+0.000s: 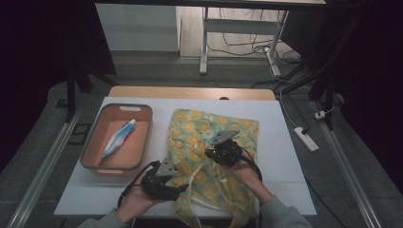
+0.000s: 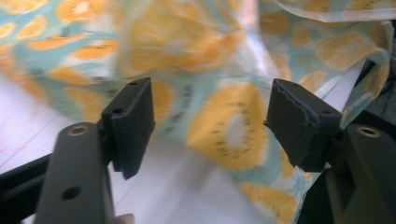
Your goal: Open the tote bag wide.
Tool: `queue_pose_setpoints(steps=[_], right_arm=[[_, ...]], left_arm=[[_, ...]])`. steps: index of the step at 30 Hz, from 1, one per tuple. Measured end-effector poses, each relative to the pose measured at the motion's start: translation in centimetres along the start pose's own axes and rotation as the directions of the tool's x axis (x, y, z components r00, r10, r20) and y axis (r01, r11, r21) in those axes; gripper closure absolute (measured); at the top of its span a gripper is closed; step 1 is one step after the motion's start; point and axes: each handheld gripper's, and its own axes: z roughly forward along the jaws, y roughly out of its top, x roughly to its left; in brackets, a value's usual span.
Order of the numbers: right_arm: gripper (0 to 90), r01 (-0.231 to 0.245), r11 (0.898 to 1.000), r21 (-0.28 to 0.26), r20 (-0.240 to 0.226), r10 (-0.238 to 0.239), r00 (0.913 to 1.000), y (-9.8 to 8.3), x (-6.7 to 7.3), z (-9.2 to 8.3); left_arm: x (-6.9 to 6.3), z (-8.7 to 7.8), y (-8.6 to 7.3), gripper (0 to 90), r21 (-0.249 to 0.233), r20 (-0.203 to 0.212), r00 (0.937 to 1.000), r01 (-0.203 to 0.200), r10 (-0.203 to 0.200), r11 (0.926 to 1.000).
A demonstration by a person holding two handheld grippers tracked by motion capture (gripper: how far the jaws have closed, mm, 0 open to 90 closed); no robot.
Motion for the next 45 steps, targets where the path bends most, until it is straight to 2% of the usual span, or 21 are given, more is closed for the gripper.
queue_pose_setpoints(steps=[1,3,4,6,8,10,11,12,14,16,18,20,21,24,27,29,31,33,35,42,45], right_arm=[[88.2,-0.011,1.000,-0.003,0.005,0.011,0.9999,0.0,-0.2,-0.1],[88.2,-0.028,1.000,-0.011,0.004,0.028,0.9996,0.0,-0.6,0.0],[88.2,-0.035,0.999,-0.010,0.004,0.035,0.9994,-0.1,-0.8,0.0],[88.2,-0.040,0.999,-0.008,0.005,0.040,0.9992,-0.2,-1.1,0.1],[88.2,-0.042,0.999,-0.007,0.016,0.042,0.9990,-0.3,-1.4,-0.2],[88.3,-0.053,0.999,-0.012,0.020,0.053,0.9984,-0.5,-1.9,-0.7],[88.3,-0.053,0.999,-0.012,0.020,0.053,0.9984,-0.5,-1.9,-0.7],[88.3,-0.061,0.998,-0.016,0.025,0.061,0.9978,-0.7,-2.3,-1.2],[88.3,-0.098,0.994,-0.055,0.028,0.099,0.9947,-1.2,-3.7,-3.0],[88.3,-0.108,0.992,-0.065,0.032,0.110,0.9934,-1.2,-4.0,-3.4],[88.3,-0.124,0.987,-0.103,0.046,0.130,0.9905,-1.4,-4.9,-5.0],[88.3,-0.146,0.977,-0.155,0.024,0.151,0.9883,-1.4,-5.6,-6.5],[88.3,-0.146,0.977,-0.155,0.024,0.151,0.9883,-1.4,-5.6,-6.5],[88.3,-0.122,0.978,-0.167,0.038,0.130,0.9908,-1.1,-5.7,-6.9],[88.2,-0.124,0.982,-0.144,0.054,0.133,0.9897,-1.4,-6.2,-6.1],[88.2,-0.157,0.980,-0.123,0.060,0.165,0.9845,-2.2,-7.0,-4.7],[88.2,-0.163,0.980,-0.115,0.064,0.171,0.9832,-2.4,-7.2,-4.3],[88.2,-0.196,0.975,-0.101,0.076,0.204,0.9761,-3.3,-8.1,-3.0],[88.2,-0.217,0.972,-0.091,0.076,0.224,0.9716,-3.9,-8.6,-2.4],[88.1,-0.236,0.971,-0.049,0.100,0.240,0.9657,-5.0,-9.2,-0.4],[88.1,-0.244,0.967,-0.065,0.092,0.250,0.9640,-5.0,-9.2,-0.5]], left_arm=[[0.0,0.0,0.0,29.2,0.000,0.000,1.0000,0.000,0.000,1.0000],[-1.1,1.0,0.7,25.4,0.006,-0.023,0.9993,-0.029,0.029,0.9996],[-1.1,1.0,0.7,25.9,0.006,-0.023,0.9993,-0.029,0.029,0.9996],[-1.2,2.2,1.1,30.1,0.046,-0.059,0.9968,-0.052,0.054,0.9976],[-0.7,3.5,1.1,50.0,0.079,-0.101,0.9931,-0.052,0.060,0.9955],[0.1,4.0,1.1,71.9,0.088,-0.108,0.9922,-0.051,0.061,0.9948],[0.5,4.0,1.2,71.9,0.084,-0.097,0.9939,-0.045,0.053,0.9954],[1.0,3.8,1.3,80.6,0.070,-0.084,0.9956,-0.034,0.040,0.9970],[1.7,3.0,1.5,87.0,0.046,-0.081,0.9963,-0.026,0.030,0.9986],[2.7,2.0,1.7,87.2,0.017,-0.069,0.9976,-0.008,0.009,0.9998],[4.2,0.7,2.0,87.6,-0.027,-0.064,0.9976,0.026,-0.027,0.9993],[5.3,-0.2,2.2,87.7,-0.066,-0.043,0.9970,0.061,-0.064,0.9960],[5.7,-0.5,2.4,87.7,-0.081,-0.040,0.9963,0.073,-0.077,0.9940],[6.5,-1.2,3.1,87.5,-0.089,-0.058,0.9955,0.070,-0.075,0.9936],[7.1,-0.6,3.3,86.7,-0.062,-0.085,0.9934,0.072,-0.077,0.9955],[7.2,0.4,3.5,86.1,-0.031,-0.092,0.9931,0.069,-0.072,0.9971],[7.2,1.4,3.6,86.0,-0.002,-0.101,0.9930,0.061,-0.061,0.9981],[7.3,2.1,3.8,85.7,0.017,-0.100,0.9936,0.055,-0.053,0.9983],[7.4,2.6,4.0,85.4,0.027,-0.100,0.9935,0.057,-0.054,0.9980],[8.3,3.6,4.0,81.5,0.054,-0.110,0.9906,0.087,-0.081,0.9947],[8.4,3.5,3.9,78.0,0.045,-0.118,0.9894,0.090,-0.084,0.9950]])
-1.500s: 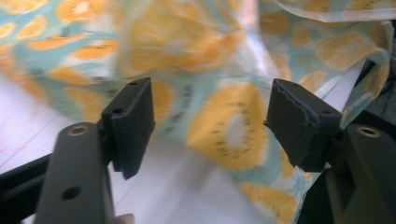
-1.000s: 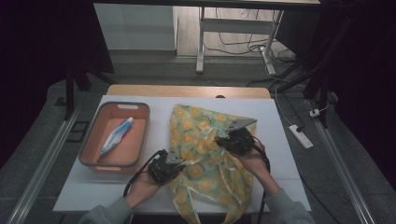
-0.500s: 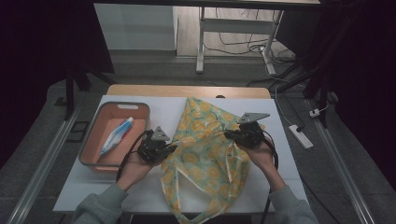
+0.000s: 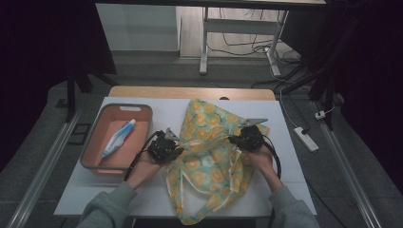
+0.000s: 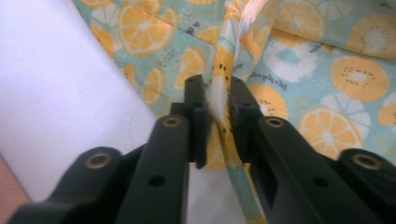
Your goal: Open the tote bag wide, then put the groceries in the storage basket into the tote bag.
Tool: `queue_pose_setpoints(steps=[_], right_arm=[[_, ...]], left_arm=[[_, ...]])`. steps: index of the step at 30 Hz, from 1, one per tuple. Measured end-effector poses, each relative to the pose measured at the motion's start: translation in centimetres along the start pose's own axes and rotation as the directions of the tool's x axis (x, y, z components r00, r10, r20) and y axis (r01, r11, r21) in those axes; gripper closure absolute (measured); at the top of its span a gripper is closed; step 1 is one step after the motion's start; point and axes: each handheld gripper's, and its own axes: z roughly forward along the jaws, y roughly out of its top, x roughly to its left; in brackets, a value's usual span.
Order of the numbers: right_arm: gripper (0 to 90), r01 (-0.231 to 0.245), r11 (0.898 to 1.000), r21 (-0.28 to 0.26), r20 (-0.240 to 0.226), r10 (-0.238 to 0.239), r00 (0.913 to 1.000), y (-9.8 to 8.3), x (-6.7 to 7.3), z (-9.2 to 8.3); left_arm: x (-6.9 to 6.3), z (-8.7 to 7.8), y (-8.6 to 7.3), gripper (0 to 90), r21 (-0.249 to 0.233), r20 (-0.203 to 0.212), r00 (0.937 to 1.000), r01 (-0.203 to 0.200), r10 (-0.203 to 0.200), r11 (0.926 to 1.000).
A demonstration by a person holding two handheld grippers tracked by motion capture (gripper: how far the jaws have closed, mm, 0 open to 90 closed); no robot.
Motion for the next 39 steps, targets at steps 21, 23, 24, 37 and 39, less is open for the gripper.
queue_pose_setpoints(steps=[21,23,24,37,39], right_arm=[[87.8,0.032,0.995,-0.099,-0.067,-0.039,0.9970,1.1,1.8,-1.7],[87.8,0.035,0.994,-0.104,-0.070,-0.042,0.9967,1.1,1.8,-1.7],[87.8,0.036,0.994,-0.104,-0.068,-0.043,0.9967,1.1,1.8,-1.7],[87.8,0.043,0.993,-0.106,-0.069,-0.051,0.9963,1.1,1.9,-1.8],[87.8,0.043,0.994,-0.104,-0.069,-0.051,0.9964,1.1,1.9,-1.8]], left_arm=[[3.7,-10.0,-1.4,24.4,-0.227,0.102,0.9940,0.063,-0.040,0.9718],[4.6,-10.2,-1.7,25.4,-0.225,0.070,0.9961,0.068,-0.054,0.9720],[4.9,-10.3,-1.9,26.1,-0.225,0.062,0.9961,0.075,-0.063,0.9716],[8.2,-10.6,-3.4,24.9,-0.201,-0.003,0.9905,0.134,-0.138,0.9703],[8.4,-10.4,-3.4,24.6,-0.196,-0.008,0.9900,0.137,-0.141,0.9711]])
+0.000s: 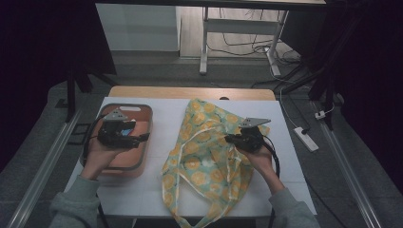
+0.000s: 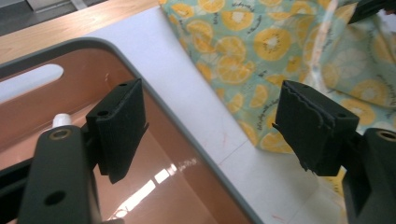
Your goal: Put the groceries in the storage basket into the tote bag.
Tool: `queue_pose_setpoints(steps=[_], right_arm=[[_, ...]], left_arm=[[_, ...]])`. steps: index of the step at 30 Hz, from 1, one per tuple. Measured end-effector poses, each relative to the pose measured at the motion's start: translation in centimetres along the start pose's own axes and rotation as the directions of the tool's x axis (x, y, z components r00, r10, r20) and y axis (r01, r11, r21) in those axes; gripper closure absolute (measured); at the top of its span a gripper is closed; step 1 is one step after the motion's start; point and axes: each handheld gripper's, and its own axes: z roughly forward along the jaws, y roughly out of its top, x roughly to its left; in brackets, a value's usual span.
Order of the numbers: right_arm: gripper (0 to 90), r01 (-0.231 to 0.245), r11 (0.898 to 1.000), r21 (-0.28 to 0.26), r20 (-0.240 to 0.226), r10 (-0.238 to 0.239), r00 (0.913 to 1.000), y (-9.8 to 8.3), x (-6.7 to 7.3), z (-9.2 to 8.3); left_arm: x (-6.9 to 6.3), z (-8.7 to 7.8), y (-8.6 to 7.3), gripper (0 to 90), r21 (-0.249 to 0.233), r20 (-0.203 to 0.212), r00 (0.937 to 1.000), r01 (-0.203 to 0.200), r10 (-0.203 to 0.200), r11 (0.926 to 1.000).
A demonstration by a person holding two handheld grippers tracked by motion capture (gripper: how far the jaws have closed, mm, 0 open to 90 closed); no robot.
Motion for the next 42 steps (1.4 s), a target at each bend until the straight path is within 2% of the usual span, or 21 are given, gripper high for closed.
queue_pose_setpoints(steps=[2,5,10,13,15,18,21,25,31,33,35,39,42], right_arm=[[87.8,-0.002,1.000,-0.001,-0.001,0.002,1.0000,0.0,0.0,0.0],[87.8,0.002,1.000,-0.002,0.002,-0.002,1.0000,0.1,0.1,-0.1],[87.7,0.005,1.000,0.002,-0.002,-0.005,1.0000,0.0,0.3,0.0],[87.7,0.004,1.000,0.005,0.000,-0.004,1.0000,0.0,0.4,-0.1],[87.7,0.006,1.000,0.008,0.001,-0.006,1.0000,-0.1,0.5,-0.1],[87.7,0.007,1.000,0.011,0.003,-0.007,1.0000,-0.1,0.5,-0.2],[87.6,0.002,1.000,0.013,0.002,-0.002,1.0000,-0.2,0.5,-0.1],[87.6,0.001,1.000,0.019,0.001,-0.001,1.0000,-0.3,0.5,0.0],[87.6,0.001,1.000,0.023,0.001,-0.001,1.0000,-0.3,0.5,0.0],[87.6,0.002,1.000,0.026,0.001,-0.003,1.0000,-0.3,0.5,0.1],[87.6,0.004,1.000,0.026,0.001,-0.004,1.0000,-0.3,0.6,0.1],[87.6,0.010,0.999,0.031,0.001,-0.010,0.9999,-0.3,0.7,0.2],[87.6,0.013,0.999,0.035,0.002,-0.013,0.9999,-0.3,0.7,0.3]], left_arm=[[0.4,0.1,0.0,24.4,0.011,-0.003,1.0000,-0.003,0.003,0.9999],[1.2,0.3,0.1,24.6,0.031,-0.029,0.9996,-0.002,0.003,0.9995],[3.8,1.6,1.0,24.9,0.141,-0.090,0.9959,0.003,0.010,0.9899],[5.5,2.6,1.2,25.2,0.204,-0.129,0.9916,0.021,0.005,0.9787],[6.7,3.3,1.0,25.3,0.247,-0.156,0.9877,0.043,-0.004,0.9682],[8.0,4.0,0.7,25.9,0.282,-0.181,0.9832,0.072,-0.020,0.9567],[9.0,4.7,0.2,26.8,0.322,-0.231,0.9728,0.095,-0.020,0.9419],[10.3,5.4,-0.7,27.0,0.354,-0.239,0.9685,0.154,-0.070,0.9227],[10.8,6.4,-1.8,26.9,0.402,-0.245,0.9638,0.201,-0.106,0.8933],[10.7,6.7,-2.1,28.3,0.414,-0.246,0.9636,0.203,-0.105,0.8875],[10.5,6.9,-2.3,29.5,0.428,-0.265,0.9604,0.197,-0.085,0.8819],[10.0,7.6,-2.4,29.1,0.465,-0.255,0.9631,0.201,-0.087,0.8624],[10.0,8.1,-2.6,28.8,0.483,-0.253,0.9625,0.214,-0.098,0.8490]])
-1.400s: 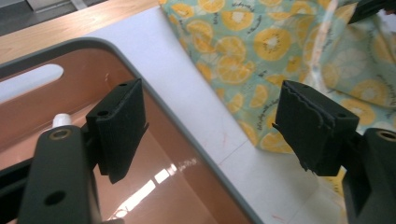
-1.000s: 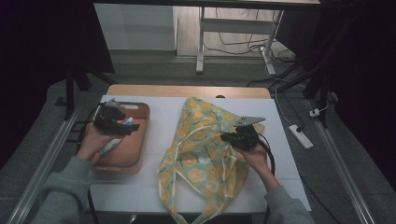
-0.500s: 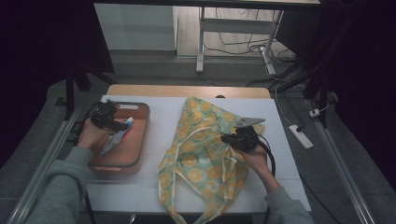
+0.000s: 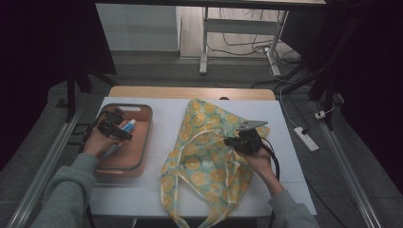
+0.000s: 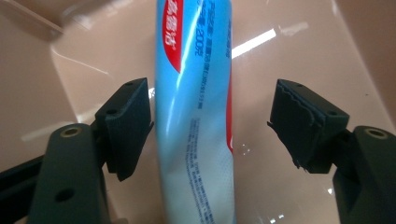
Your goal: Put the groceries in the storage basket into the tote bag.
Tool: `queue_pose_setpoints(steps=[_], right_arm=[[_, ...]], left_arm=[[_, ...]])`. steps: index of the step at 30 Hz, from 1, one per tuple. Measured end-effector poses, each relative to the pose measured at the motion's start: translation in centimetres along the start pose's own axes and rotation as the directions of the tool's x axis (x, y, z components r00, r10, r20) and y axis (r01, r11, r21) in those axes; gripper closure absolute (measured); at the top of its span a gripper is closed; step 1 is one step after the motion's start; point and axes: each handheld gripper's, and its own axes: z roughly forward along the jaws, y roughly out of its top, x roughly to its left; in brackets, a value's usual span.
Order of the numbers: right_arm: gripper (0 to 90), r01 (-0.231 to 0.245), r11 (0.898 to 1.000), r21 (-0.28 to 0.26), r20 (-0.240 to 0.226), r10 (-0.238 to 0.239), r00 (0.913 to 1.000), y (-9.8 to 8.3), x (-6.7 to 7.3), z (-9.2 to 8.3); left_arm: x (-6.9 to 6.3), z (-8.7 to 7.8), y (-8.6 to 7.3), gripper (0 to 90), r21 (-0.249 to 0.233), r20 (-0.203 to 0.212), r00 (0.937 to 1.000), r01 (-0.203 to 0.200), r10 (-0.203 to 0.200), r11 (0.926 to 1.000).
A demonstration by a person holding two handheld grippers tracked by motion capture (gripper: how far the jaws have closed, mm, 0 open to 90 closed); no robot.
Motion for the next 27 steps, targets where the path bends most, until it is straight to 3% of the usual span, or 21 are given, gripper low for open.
queue_pose_setpoints(steps=[6,8,10,12,20,27], right_arm=[[87.5,0.000,1.000,0.001,0.001,0.000,1.0000,-0.1,0.0,0.0],[87.5,0.000,1.000,0.002,0.002,0.000,1.0000,-0.1,0.0,0.0],[87.6,0.001,1.000,0.002,0.002,-0.001,1.0000,-0.1,0.0,0.0],[87.5,0.004,1.000,0.003,0.003,-0.004,1.0000,-0.1,0.0,0.1],[87.6,0.007,1.000,0.005,0.009,-0.007,0.9999,-0.1,0.0,0.0],[87.5,0.006,1.000,-0.004,0.014,-0.006,0.9999,-0.1,-0.1,-0.1]], left_arm=[[0.2,0.9,-0.1,33.7,0.029,0.026,0.9993,0.026,-0.027,0.9992],[0.3,0.7,-0.2,40.7,0.028,0.023,0.9992,0.033,-0.034,0.9991],[0.6,0.6,-0.3,51.7,0.029,0.051,0.9977,0.043,-0.044,0.9987],[0.6,0.6,-0.4,54.8,0.034,0.060,0.9971,0.044,-0.046,0.9984],[0.6,0.1,-0.5,68.4,0.020,0.084,0.9960,0.028,-0.029,0.9994],[0.7,-0.1,-0.8,71.3,-0.010,0.097,0.9952,0.015,-0.014,0.9998]])
